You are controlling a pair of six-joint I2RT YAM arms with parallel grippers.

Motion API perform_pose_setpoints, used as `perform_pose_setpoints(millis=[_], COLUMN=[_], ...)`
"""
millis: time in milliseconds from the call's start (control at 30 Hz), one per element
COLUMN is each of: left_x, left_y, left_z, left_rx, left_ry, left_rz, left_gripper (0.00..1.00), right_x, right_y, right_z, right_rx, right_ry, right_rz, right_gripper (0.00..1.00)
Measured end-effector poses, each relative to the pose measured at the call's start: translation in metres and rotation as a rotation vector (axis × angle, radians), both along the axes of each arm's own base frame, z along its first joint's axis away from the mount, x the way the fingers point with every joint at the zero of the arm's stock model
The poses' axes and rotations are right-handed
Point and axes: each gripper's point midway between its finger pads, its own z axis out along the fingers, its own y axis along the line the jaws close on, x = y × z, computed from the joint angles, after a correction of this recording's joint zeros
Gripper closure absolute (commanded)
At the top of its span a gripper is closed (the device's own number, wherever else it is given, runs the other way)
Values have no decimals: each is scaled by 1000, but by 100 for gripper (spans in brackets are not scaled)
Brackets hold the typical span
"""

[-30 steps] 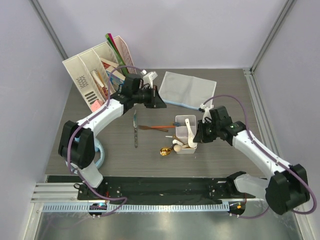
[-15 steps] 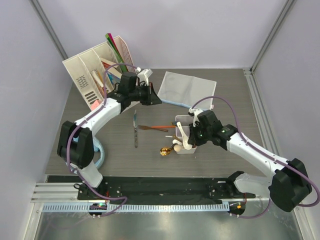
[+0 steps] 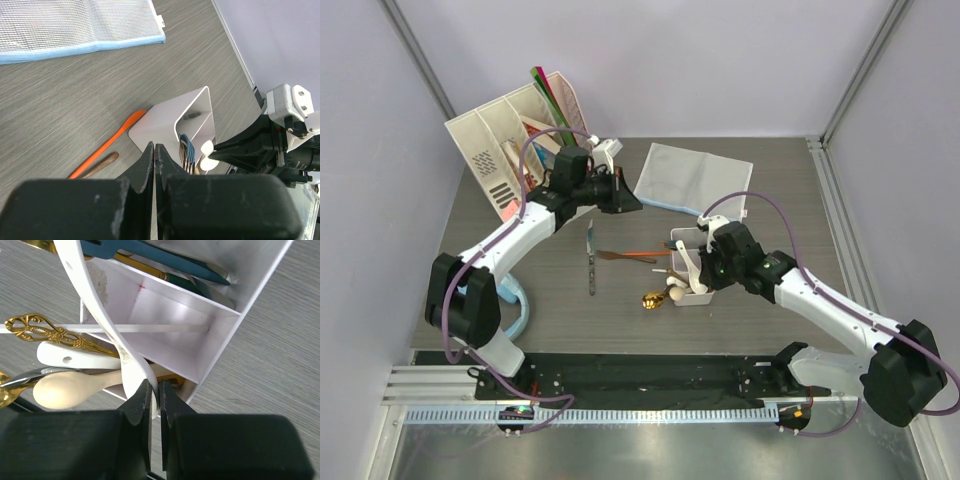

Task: Sort the eating utensils into containers
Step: Place the spoon in the storage box.

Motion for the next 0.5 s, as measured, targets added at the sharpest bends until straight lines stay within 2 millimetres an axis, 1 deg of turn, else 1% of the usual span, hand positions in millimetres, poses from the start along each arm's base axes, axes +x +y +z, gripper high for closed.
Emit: perform_pose_setpoints(millis=[167, 500], left_x=[-1, -2], left_y=[-1, -2], left_z=[0, 0], left_rx=[-5, -6], left_ry=[2, 3], left_rz=[-9, -14], left_gripper=[100, 100], right_x=[2, 3], right_y=[-3, -1], right_z=[-1, 2], right_rx=[-23, -100], right_ry=[-11, -86], right_rz=[0, 33], right_gripper=[99, 99])
